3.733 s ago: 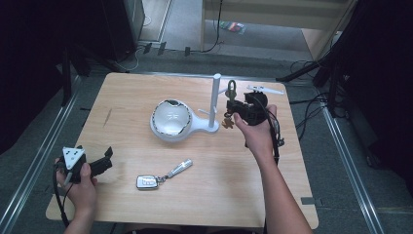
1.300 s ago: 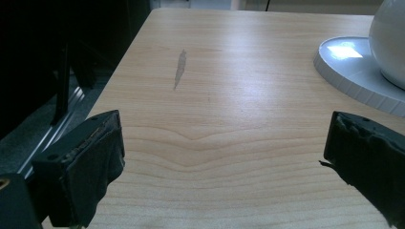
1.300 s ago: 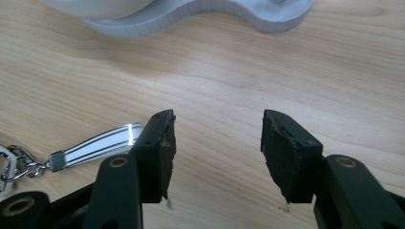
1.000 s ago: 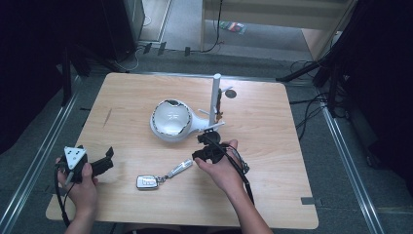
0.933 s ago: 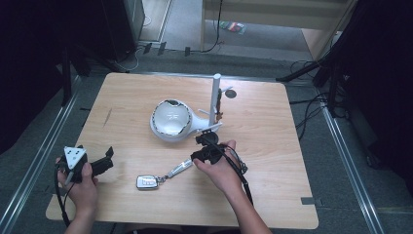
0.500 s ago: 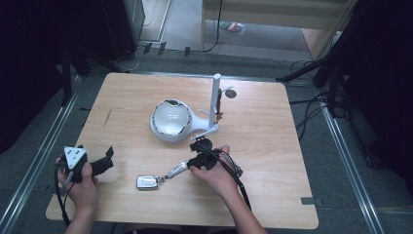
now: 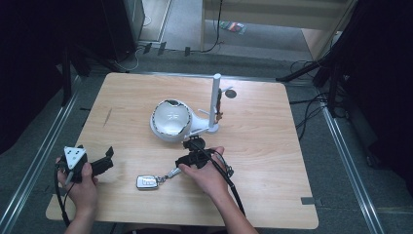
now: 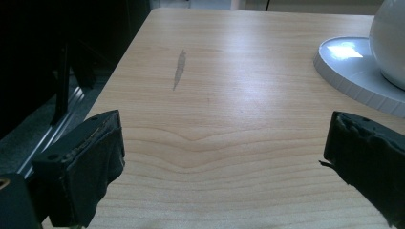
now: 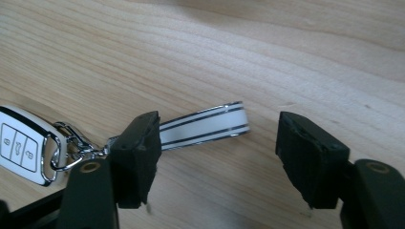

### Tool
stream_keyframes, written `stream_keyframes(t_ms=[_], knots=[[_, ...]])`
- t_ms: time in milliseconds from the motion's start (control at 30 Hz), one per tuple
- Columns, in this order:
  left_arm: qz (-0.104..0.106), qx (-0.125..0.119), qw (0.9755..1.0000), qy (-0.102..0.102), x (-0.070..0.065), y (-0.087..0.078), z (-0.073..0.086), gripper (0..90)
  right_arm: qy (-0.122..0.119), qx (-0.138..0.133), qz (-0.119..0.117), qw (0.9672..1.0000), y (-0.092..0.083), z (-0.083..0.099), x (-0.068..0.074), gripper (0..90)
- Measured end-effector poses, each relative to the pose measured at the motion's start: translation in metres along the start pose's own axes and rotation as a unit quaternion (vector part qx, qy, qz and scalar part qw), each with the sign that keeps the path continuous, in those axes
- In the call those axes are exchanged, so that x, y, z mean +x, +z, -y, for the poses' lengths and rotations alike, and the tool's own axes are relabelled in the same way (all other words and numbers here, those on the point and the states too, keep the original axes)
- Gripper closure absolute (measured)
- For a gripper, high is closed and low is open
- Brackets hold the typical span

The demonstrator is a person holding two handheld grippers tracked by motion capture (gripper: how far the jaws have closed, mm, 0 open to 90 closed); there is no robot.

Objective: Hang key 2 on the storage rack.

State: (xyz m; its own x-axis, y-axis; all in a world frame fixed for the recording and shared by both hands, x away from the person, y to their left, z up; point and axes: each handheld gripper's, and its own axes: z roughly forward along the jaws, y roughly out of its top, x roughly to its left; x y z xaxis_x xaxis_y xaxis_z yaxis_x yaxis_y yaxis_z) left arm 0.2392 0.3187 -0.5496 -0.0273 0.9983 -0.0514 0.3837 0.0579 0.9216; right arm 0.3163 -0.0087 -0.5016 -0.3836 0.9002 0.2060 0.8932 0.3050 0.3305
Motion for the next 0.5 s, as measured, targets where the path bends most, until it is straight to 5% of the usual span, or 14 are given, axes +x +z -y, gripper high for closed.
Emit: stream_keyframes(t_ms=[167,300,500], knots=[[0.000,0.000,1.0000,0.000,0.000,0.000,0.000,0.2,0.021,0.024,0.012,0.9994,0.003,-0.005,0.008,19.5],[0.000,0.000,1.0000,-0.002,0.000,0.000,0.000,0.2,0.045,0.033,0.011,0.9984,0.006,-0.007,0.011,22.0],[0.001,-0.001,1.0000,-0.003,0.000,0.001,0.000,0.2,0.044,0.041,0.058,0.9965,0.015,-0.008,0.018,13.0]])
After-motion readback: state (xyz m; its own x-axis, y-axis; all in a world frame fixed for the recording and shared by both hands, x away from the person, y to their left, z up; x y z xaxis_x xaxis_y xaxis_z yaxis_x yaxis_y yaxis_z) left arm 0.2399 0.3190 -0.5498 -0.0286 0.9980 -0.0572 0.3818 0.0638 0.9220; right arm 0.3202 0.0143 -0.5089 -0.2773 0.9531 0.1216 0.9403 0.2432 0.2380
